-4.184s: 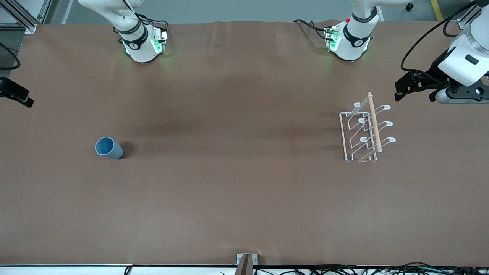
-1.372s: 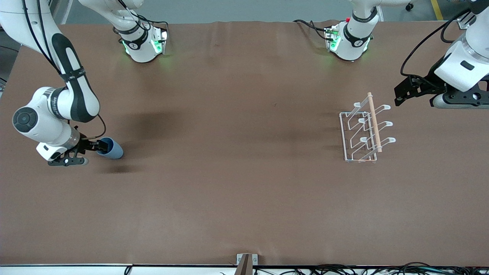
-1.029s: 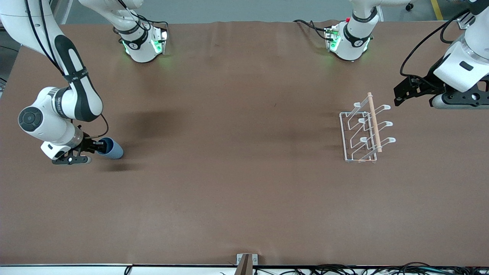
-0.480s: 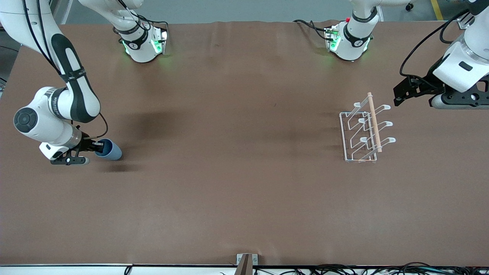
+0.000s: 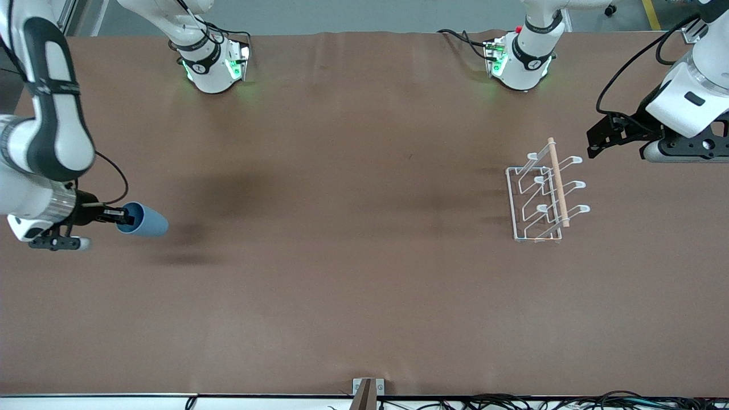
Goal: Hang cup on cup holder
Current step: 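Lift the cup sideways with the right gripper while the left gripper approaches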
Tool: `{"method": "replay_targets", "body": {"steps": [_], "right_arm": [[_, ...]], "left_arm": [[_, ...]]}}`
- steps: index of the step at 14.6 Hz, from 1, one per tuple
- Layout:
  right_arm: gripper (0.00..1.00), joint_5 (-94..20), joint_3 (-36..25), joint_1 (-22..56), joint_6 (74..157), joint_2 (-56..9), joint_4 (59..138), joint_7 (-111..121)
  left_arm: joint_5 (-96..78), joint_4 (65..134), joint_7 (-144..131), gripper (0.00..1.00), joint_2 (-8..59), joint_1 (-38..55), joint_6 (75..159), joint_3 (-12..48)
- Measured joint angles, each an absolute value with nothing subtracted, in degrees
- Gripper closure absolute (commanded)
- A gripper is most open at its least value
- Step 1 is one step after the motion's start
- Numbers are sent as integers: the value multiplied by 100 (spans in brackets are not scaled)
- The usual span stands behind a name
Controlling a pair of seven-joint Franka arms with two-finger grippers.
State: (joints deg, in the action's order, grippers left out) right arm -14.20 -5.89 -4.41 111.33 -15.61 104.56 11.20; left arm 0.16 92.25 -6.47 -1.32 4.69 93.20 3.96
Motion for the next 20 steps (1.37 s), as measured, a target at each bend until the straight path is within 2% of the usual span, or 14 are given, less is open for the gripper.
{"method": "replay_targets", "body": {"steps": [5, 9, 14, 20], "right_arm": [[100, -3358, -502, -423, 9929, -1340, 10340, 1126], [100, -4702, -307, -356, 9367, -1291, 10333, 1155], [99, -5902, 432, -291, 9272, -1223, 10380, 1140], [99, -7034, 1187, -221, 9414, -1224, 10642, 1139]], "left_arm": [[16, 9213, -90, 0, -132, 447, 9320, 389], [16, 9134, 791, 0, -134, 467, 9321, 399], [-246, 9103, 2388, 0, -140, 535, 9321, 517], [-982, 9036, 2988, 0, -141, 627, 9321, 1569]]}}
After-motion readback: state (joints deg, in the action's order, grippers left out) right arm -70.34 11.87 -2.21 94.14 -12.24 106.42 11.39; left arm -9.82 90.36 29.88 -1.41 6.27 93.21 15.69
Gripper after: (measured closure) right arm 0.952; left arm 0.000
